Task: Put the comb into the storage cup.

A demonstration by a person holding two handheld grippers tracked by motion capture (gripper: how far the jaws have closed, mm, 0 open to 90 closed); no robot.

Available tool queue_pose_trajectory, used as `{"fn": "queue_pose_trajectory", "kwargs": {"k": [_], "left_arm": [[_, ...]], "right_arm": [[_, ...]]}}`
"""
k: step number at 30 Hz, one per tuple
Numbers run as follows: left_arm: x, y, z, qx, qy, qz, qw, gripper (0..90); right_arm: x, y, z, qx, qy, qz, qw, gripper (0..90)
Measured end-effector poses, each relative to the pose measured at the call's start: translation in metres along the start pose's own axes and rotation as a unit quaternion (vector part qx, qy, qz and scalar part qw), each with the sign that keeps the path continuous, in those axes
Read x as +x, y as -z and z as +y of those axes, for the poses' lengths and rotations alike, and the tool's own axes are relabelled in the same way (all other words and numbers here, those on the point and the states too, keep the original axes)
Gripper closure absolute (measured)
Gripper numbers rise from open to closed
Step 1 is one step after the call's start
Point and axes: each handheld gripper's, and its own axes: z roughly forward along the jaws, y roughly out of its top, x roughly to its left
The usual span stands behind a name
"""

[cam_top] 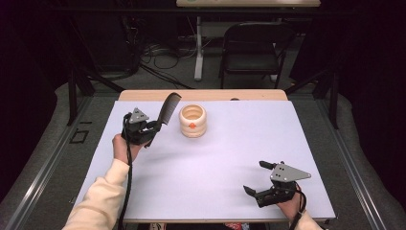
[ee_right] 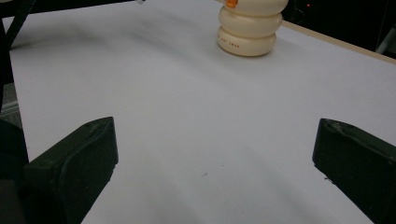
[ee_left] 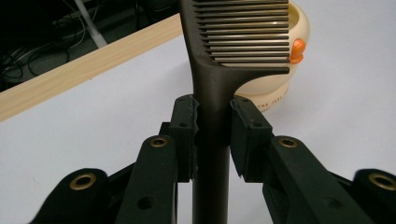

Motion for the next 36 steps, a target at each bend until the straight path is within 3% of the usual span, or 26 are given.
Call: {"fn": "queue_pose_trajectory", "kwargs": {"k": [36], "left_arm": [[0.000, -0.009, 0.013, -0.015, 0.000, 0.002, 0.9999, 72.3]], "right_arm": [[0.000, 0.000, 0.000, -0.001, 0.001, 0.001, 1.0000, 0.0]]}}
